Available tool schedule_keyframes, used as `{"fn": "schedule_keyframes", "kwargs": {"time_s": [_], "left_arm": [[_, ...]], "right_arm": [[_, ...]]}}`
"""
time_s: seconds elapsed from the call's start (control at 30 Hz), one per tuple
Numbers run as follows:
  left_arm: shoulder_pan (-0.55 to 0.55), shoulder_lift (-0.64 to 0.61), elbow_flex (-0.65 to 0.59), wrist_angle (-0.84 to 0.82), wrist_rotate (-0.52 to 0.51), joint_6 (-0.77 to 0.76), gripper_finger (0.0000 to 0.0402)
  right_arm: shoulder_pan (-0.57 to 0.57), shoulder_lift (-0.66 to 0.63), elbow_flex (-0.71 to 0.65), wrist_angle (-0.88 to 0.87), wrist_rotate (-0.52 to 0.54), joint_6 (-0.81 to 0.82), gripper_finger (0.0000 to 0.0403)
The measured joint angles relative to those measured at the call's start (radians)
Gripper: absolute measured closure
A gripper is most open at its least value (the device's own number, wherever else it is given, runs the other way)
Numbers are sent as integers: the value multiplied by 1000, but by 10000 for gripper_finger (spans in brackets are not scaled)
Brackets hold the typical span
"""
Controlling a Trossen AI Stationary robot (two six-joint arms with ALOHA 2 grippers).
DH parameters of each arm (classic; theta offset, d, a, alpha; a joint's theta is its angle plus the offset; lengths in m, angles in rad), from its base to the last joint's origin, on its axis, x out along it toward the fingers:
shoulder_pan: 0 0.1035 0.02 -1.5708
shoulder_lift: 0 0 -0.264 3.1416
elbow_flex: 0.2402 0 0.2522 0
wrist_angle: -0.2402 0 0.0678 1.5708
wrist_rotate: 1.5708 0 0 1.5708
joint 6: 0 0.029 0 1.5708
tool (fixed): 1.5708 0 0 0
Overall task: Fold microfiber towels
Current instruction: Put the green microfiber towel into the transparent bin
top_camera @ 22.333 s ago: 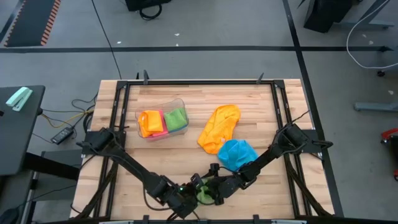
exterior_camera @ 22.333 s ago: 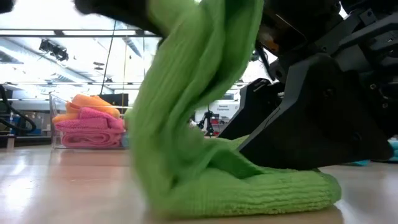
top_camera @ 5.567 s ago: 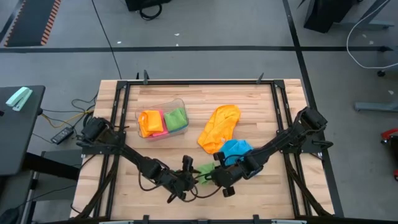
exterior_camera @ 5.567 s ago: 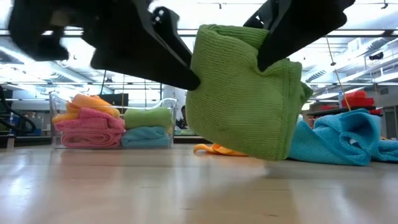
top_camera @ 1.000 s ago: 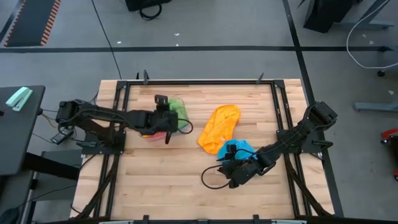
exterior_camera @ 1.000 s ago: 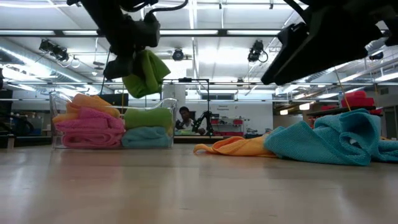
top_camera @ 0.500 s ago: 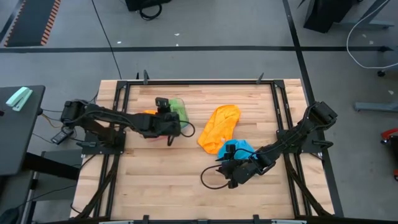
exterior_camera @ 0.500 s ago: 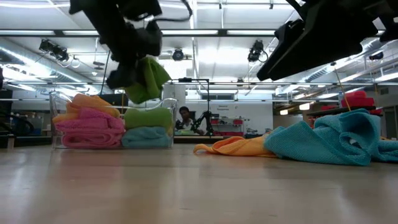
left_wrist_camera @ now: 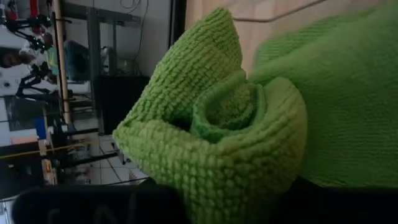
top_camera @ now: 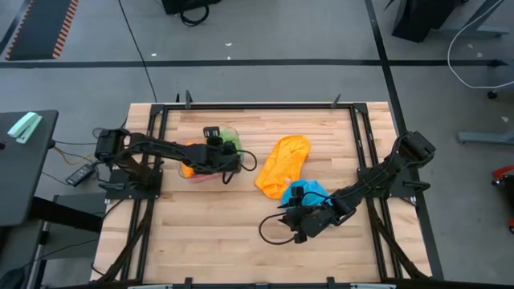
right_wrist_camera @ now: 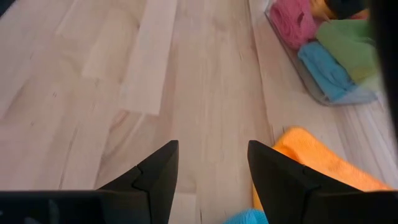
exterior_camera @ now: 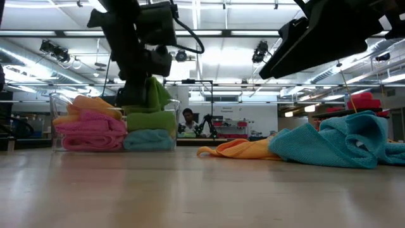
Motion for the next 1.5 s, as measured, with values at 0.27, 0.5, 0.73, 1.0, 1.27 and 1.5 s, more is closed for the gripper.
{"fn": "schedule_keyframes", "kwargs": {"time_s": [0.27, 0.5, 0.73, 1.0, 1.27, 1.5], "left_arm": [[-5, -1, 86, -90, 86, -40, 318], [51, -2, 219, -260, 294, -81, 331], [112, -2, 320, -372, 298, -18, 324], [203, -2, 374, -396, 517, 86, 333], [348, 5, 376, -400, 1027, 80, 335], [429, 5, 375, -404, 1299, 7, 338]], "right_arm": [[0, 0, 0, -11, 0, 1, 201], [0, 0, 0, -8, 0, -3, 201], [0, 0, 0, -9, 0, -3, 201], [3, 0, 0, -9, 0, -7, 201], [5, 0, 0, -9, -8, -41, 201], [26, 0, 0, -12, -8, -41, 201]]}}
